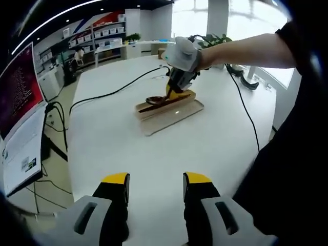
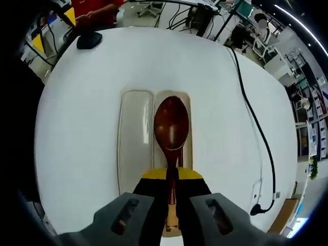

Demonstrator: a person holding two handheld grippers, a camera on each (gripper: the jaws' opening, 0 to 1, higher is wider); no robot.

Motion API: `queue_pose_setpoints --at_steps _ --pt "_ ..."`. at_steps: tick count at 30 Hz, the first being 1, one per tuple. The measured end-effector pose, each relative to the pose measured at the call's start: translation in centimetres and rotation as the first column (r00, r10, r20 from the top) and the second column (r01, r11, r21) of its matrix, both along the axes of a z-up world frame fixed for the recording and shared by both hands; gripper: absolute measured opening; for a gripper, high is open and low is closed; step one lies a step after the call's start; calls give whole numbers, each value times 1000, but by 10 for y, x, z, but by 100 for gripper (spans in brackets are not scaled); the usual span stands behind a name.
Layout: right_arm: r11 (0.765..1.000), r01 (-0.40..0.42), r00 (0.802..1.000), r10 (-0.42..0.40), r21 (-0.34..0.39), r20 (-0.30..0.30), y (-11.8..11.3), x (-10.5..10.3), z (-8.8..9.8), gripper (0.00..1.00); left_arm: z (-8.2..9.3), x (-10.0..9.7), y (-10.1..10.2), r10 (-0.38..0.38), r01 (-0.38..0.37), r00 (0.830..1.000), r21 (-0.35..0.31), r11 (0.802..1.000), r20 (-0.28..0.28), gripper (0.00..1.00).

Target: Arrange the utensils inside the cutlery case until each visible utensil rests in its matching compartment.

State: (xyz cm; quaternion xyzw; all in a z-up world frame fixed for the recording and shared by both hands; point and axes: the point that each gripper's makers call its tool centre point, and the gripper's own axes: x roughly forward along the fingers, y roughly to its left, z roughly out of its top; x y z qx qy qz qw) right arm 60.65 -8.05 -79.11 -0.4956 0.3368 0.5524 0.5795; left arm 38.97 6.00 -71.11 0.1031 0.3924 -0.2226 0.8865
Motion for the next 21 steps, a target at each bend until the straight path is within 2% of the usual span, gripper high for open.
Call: queue_pose_setpoints --at_steps 10,15,21 --pt "1000 -11 1000 11 -9 -13 5 -4 -3 0 2 2 3 12 -12 1000 -5 1000 11 43" --pt "1000 -4 1000 4 1 -22 8 -4 -1 0 -1 -2 -1 1 -1 1000 -5 1000 2 43" --pt "1000 14 999 -14 -2 -35 13 -2 -8 0 -1 -6 2 7 -7 1000 -6 1000 -1 43"
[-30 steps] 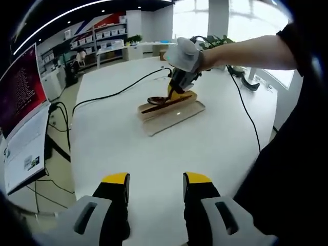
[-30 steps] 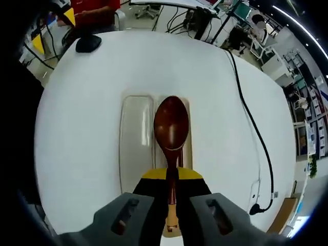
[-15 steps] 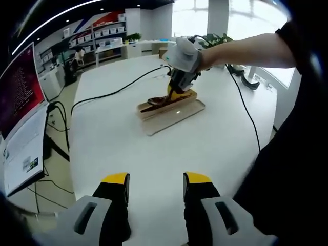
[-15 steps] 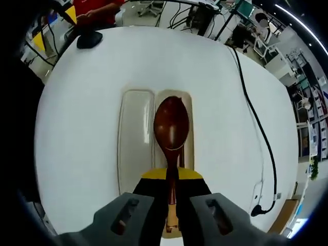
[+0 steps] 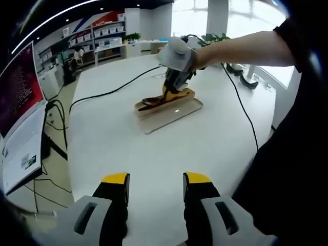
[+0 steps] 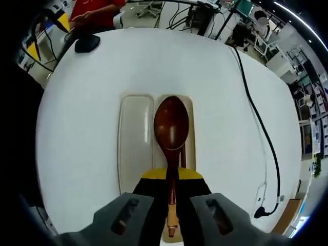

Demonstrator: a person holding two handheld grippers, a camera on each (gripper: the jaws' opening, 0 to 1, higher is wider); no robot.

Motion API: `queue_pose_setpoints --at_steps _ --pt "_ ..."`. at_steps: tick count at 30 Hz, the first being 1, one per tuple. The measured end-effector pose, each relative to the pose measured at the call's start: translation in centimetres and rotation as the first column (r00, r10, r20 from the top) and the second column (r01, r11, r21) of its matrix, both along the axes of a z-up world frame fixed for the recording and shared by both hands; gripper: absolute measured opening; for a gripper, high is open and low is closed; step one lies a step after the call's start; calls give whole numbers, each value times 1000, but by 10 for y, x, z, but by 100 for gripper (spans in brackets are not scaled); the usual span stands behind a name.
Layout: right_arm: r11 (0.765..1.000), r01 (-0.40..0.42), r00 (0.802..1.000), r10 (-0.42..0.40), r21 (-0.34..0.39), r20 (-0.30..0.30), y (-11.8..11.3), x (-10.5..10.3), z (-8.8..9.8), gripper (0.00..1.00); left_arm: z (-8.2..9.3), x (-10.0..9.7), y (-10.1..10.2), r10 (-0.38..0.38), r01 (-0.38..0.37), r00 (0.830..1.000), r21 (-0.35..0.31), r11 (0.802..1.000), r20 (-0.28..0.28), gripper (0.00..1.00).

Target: Arrange the utensils inside the cutlery case until each visible utensil rests in its matching compartment.

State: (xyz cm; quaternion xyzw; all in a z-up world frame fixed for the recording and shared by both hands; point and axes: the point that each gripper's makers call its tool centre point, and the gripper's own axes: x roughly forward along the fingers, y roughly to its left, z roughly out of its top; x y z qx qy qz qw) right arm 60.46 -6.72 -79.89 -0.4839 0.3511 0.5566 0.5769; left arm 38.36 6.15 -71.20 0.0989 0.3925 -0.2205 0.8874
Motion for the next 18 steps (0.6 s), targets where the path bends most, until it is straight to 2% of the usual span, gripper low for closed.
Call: queue_pose_setpoints --at_steps 5,18 --pt "1000 0 1000 0 -1 2 3 0 0 0 5 -2 6 18 -18 999 6 1000 26 42" --pt "1000 4 1000 -4 -17 0 7 3 -7 1 1 -9 7 32 -32 999 0 999 5 42"
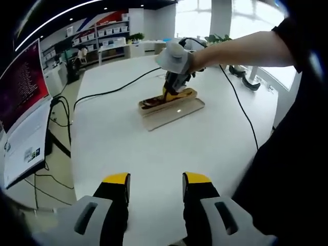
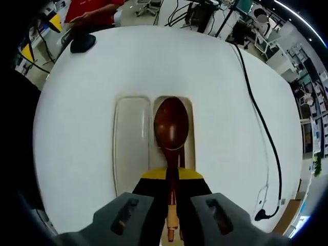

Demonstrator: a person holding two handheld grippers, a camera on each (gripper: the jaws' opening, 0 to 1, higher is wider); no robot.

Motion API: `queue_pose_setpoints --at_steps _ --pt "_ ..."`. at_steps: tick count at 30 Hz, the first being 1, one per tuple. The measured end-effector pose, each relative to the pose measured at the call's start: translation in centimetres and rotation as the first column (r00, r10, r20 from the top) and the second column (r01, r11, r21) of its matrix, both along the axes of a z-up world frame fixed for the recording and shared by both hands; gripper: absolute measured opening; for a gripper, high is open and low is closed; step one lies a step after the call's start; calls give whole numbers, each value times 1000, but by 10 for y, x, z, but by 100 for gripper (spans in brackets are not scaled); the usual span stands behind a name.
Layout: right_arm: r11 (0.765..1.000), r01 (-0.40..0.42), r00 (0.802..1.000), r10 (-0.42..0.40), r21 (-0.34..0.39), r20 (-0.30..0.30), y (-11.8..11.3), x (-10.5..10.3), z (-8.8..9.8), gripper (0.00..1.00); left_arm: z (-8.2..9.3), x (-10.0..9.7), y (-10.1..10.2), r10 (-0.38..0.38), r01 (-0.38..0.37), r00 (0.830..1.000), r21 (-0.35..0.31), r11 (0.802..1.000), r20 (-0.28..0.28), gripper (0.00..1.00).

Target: Arrange the utensils inside the cutlery case until each visible utensil rests in its matching compartment.

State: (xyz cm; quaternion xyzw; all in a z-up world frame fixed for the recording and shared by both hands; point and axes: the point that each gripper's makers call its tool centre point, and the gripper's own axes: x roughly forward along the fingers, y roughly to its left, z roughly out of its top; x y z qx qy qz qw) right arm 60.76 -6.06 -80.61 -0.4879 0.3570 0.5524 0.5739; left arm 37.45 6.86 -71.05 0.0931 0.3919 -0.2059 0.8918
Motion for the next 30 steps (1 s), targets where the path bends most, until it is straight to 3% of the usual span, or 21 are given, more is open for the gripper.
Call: queue_pose_setpoints --at_steps 15,20,30 --pt "1000 16 1000 -16 7 -24 3 1 -6 1 -1 3 -3 3 -3 1000 -7 1000 -6 42" --pt "996 84 995 -84 15 -53 3 4 -7 1 -3 1 -4 0 0 1000 -4 1000 -15 42" --pt "995 94 993 -92 25 -71 2 0 -7 2 -3 0 -3 5 -5 1000 -2 1000 -7 42"
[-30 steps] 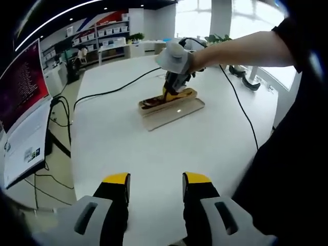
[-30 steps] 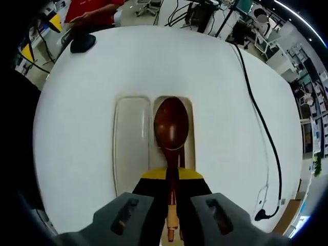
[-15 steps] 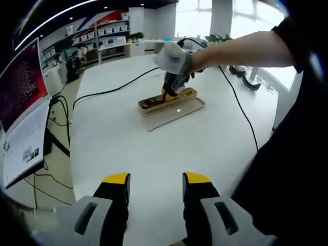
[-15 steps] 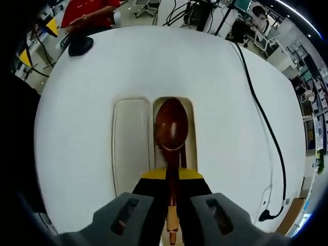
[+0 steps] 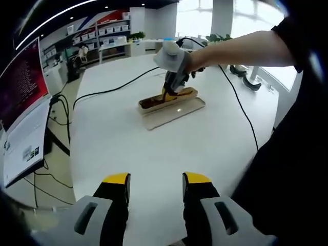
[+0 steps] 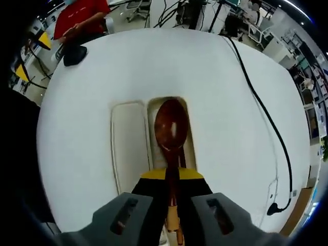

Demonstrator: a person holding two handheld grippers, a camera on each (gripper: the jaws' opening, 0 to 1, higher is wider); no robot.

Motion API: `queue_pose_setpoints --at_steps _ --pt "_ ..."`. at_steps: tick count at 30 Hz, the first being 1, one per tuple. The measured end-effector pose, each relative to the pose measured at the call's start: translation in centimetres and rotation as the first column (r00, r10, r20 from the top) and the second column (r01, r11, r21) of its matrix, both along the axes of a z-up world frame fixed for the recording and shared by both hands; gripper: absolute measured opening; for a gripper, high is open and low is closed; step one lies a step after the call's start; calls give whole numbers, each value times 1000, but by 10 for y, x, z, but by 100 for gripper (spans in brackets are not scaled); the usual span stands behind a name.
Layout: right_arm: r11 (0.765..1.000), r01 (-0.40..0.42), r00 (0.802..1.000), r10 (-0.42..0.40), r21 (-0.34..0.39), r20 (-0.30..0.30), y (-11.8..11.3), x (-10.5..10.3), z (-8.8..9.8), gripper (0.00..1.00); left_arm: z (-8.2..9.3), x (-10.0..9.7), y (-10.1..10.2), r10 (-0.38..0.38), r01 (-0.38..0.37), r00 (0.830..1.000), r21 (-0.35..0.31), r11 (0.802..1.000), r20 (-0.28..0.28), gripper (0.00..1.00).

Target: Arrange the utensils inside the cutlery case until each visible utensil rests in its matching compartment.

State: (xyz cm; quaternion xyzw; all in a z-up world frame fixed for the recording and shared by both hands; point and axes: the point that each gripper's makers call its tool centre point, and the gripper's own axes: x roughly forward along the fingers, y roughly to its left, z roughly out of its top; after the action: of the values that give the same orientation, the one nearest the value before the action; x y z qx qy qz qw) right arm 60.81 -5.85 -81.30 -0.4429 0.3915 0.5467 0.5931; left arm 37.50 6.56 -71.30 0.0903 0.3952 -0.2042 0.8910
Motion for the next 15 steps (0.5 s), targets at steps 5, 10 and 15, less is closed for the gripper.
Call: queue_pose_setpoints --at_steps 5,10,15 --pt "1000 6 1000 -6 14 7 0 -3 6 2 1 -1 0 -3 3 1000 6 1000 1 42" --pt "999 12 1000 -14 45 26 0 -3 17 5 4 0 -1 -9 8 1000 11 1000 11 42" --pt "998 -3 999 0 56 49 -6 -8 25 8 8 0 -3 -17 16 1000 15 1000 26 42"
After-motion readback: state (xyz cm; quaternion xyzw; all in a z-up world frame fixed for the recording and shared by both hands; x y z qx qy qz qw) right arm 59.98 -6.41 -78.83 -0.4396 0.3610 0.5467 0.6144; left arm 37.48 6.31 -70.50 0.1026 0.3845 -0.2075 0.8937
